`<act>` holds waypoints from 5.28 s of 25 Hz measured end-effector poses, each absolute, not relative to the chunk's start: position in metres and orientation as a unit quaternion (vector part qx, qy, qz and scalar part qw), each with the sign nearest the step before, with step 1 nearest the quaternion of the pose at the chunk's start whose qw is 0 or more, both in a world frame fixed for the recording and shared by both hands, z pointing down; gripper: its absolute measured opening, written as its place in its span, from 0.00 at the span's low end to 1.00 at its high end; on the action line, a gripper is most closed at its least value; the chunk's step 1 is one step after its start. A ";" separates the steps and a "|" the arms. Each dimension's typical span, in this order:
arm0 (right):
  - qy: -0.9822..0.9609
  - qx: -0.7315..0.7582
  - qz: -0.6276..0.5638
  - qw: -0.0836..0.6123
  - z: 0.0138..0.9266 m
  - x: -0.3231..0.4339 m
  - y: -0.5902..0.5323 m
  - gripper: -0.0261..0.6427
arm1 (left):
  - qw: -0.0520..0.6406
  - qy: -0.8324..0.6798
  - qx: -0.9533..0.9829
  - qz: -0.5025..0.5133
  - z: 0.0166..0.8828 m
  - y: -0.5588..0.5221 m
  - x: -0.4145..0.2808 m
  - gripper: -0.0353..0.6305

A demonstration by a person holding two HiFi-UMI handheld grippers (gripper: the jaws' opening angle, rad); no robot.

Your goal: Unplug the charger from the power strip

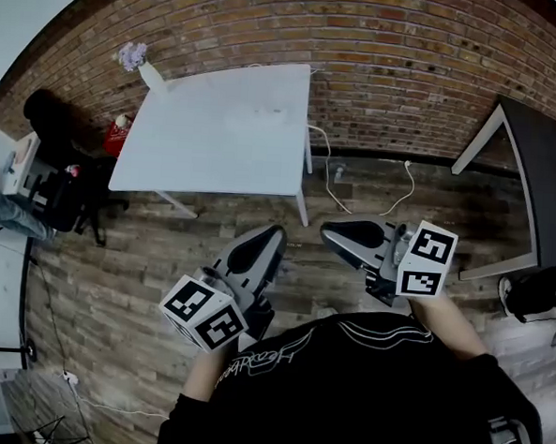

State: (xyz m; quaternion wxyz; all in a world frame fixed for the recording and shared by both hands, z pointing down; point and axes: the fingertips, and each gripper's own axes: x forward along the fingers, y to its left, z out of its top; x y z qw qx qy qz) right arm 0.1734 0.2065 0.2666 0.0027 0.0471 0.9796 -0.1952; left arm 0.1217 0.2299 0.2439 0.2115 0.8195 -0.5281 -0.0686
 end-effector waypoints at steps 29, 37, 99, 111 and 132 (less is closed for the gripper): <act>0.967 -0.007 -0.255 -0.004 0.312 0.074 0.017 0.04 | 0.261 -0.524 0.810 -0.022 0.306 0.039 0.002 0.06; 0.961 -0.032 -0.276 -0.007 0.318 0.023 -0.046 0.04 | 0.259 -0.539 0.801 0.017 0.330 -0.028 -0.081 0.06; 0.965 -0.008 0.016 -0.261 0.511 -0.172 -0.208 0.41 | 0.452 -0.538 0.694 0.157 0.564 -0.198 -0.295 0.37; 0.966 -0.010 0.026 -0.256 0.524 -0.186 -0.209 0.41 | 0.475 -0.538 0.681 0.143 0.566 -0.197 -0.294 0.37; 0.963 0.007 0.024 -0.270 0.522 -0.187 -0.210 0.41 | 0.459 -0.547 0.680 0.165 0.565 -0.197 -0.294 0.37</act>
